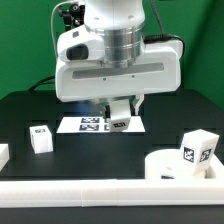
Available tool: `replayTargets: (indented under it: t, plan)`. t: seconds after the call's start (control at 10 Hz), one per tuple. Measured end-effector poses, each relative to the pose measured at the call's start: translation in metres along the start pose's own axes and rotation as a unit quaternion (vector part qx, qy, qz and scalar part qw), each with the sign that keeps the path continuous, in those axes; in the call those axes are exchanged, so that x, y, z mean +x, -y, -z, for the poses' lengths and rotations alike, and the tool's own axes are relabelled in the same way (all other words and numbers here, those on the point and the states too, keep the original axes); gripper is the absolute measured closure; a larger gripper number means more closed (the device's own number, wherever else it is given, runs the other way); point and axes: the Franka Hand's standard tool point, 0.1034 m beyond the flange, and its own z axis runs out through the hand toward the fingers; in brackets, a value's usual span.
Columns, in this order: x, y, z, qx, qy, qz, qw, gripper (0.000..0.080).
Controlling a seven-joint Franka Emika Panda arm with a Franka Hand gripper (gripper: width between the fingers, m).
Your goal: Assemble stool
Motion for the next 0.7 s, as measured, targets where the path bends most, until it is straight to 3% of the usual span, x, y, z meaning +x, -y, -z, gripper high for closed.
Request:
replayTargets:
  t: [0.4, 0.7]
  plan:
    - [0.013, -0.011, 0.001, -0.026, -0.157, -0.002, 0.987, 0.0472]
    - [0.025, -0.010, 0.018, -0.041, -0.248, 0.003, 0.968, 0.0471]
